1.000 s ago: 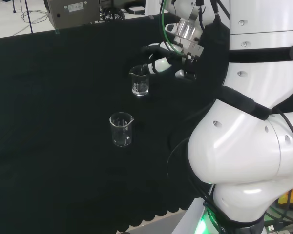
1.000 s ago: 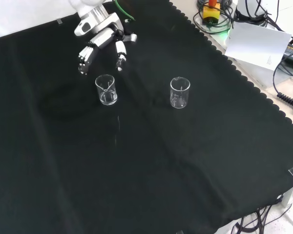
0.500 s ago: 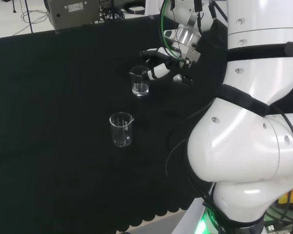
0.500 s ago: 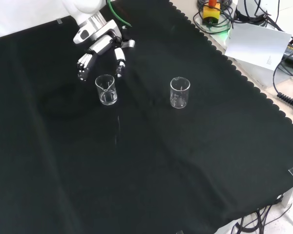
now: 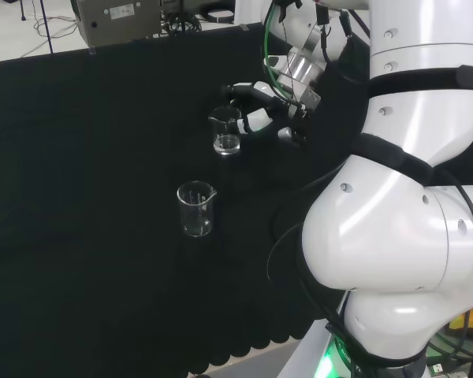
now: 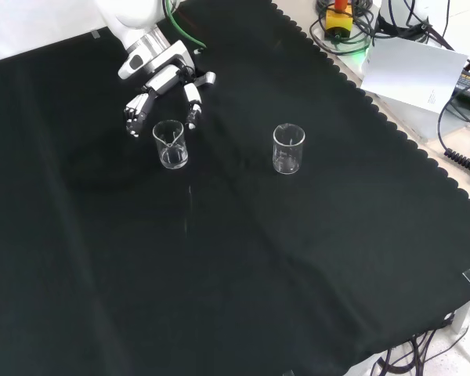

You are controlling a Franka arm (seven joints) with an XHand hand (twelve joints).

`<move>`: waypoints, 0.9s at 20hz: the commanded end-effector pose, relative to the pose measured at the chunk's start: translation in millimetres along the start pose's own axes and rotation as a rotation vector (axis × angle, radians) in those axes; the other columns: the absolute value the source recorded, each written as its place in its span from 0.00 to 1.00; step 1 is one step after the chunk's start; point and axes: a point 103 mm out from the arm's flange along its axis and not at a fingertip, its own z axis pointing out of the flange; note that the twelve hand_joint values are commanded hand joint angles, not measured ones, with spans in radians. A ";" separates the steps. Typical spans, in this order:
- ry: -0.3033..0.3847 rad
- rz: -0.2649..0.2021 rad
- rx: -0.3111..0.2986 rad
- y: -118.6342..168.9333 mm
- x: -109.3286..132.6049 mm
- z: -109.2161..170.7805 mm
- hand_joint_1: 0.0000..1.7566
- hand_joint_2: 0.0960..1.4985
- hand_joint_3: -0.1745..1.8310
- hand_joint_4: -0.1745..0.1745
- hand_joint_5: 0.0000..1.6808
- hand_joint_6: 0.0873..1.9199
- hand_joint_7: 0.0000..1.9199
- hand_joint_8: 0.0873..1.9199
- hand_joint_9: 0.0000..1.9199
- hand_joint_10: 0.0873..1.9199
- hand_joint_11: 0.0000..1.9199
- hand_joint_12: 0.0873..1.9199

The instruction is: Pick up the beaker on the right.

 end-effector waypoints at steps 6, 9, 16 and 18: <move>0.055 -0.028 -0.033 6.3 -3.4 19.9 0.59 0.28 0.45 0.44 0.30 0.00 0.18 0.33 0.24 0.29 0.03 0.72; 0.068 -0.019 -0.039 6.5 -7.2 23.7 0.59 0.28 0.45 0.44 0.31 0.00 0.17 0.33 0.24 0.29 0.03 0.72; 0.107 -0.019 -0.064 9.9 -8.1 27.1 0.59 0.28 0.45 0.44 0.30 0.00 0.16 0.32 0.23 0.28 0.03 0.71; 0.119 -0.024 -0.067 11.2 -7.1 29.0 0.59 0.28 0.46 0.44 0.30 0.00 0.16 0.32 0.23 0.28 0.03 0.71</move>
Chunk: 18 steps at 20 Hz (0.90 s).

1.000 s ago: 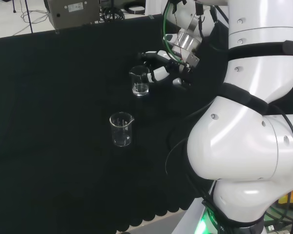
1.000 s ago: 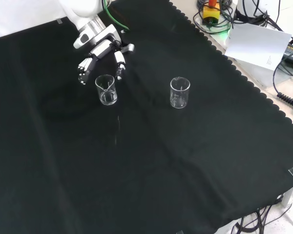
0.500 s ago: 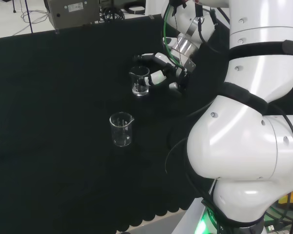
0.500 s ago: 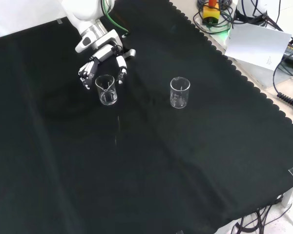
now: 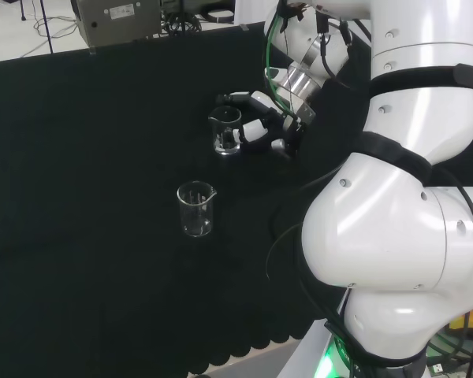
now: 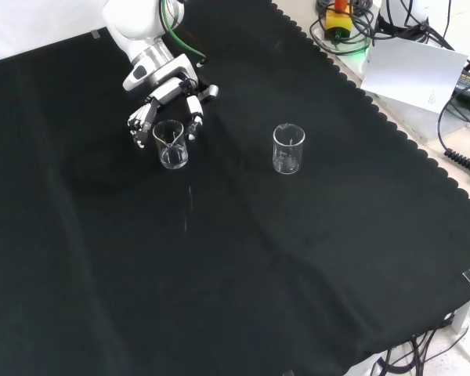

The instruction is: Pick up the beaker on the right.

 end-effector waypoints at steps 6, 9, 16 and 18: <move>0.045 -0.008 -0.005 4.8 1.8 10.3 0.59 0.27 0.46 0.44 0.30 0.00 0.15 0.32 0.23 0.28 0.04 0.71; 0.057 0.000 -0.010 5.6 -0.5 11.5 0.58 0.27 0.46 0.44 0.30 0.00 0.15 0.32 0.23 0.28 0.04 0.71; 0.086 0.009 -0.002 9.0 -4.1 13.8 0.58 0.27 0.47 0.42 0.30 0.00 0.17 0.33 0.25 0.28 0.04 0.71; 0.103 0.013 0.000 9.6 -5.1 15.3 0.57 0.27 0.47 0.42 0.31 0.00 0.17 0.33 0.25 0.28 0.04 0.71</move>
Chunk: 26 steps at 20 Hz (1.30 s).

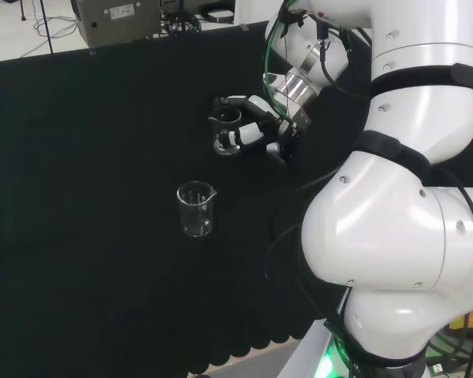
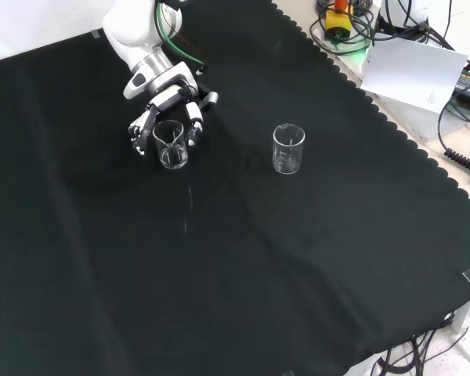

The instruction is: Pick up the beaker on the right.

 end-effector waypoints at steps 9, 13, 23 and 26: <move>0.084 0.017 0.005 2.9 -6.1 6.7 0.55 0.27 0.47 0.41 0.33 0.00 0.19 0.34 0.27 0.28 0.05 0.71; 0.084 0.013 0.002 4.2 -4.4 7.4 0.55 0.28 0.46 0.42 0.36 0.03 0.20 0.33 0.28 0.28 0.06 0.71; -0.107 0.106 -0.121 5.1 10.1 -7.1 0.81 0.35 0.49 0.04 0.64 0.50 0.61 0.47 0.73 0.26 0.58 0.40; -0.140 0.078 -0.143 3.1 16.7 -18.4 0.86 0.34 0.45 0.00 0.70 0.39 0.67 0.37 0.82 0.10 0.63 0.33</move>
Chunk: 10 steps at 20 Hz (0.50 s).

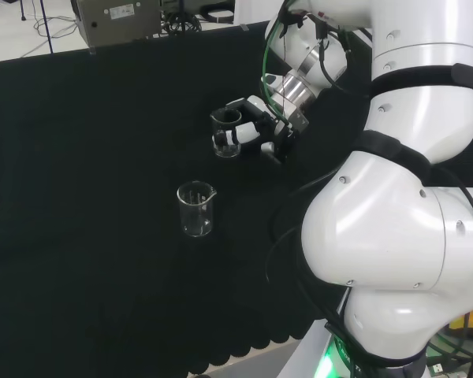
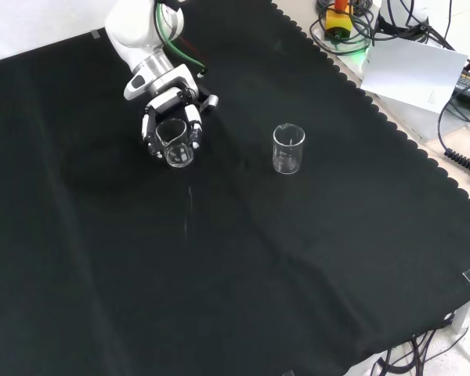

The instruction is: Pick up the beaker on the right.

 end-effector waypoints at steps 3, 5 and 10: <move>-0.170 -0.035 -0.091 -2.8 25.4 -37.8 0.88 0.32 0.44 0.00 0.73 0.34 0.69 0.34 0.87 0.00 0.63 0.35; -0.192 -0.054 -0.086 -5.5 33.0 -48.2 0.87 0.29 0.48 0.00 0.74 0.33 0.70 0.33 0.89 0.00 0.65 0.36; -0.259 -0.069 -0.053 -17.9 48.2 -72.2 0.83 0.24 0.55 0.00 0.77 0.30 0.72 0.32 0.90 0.00 0.71 0.31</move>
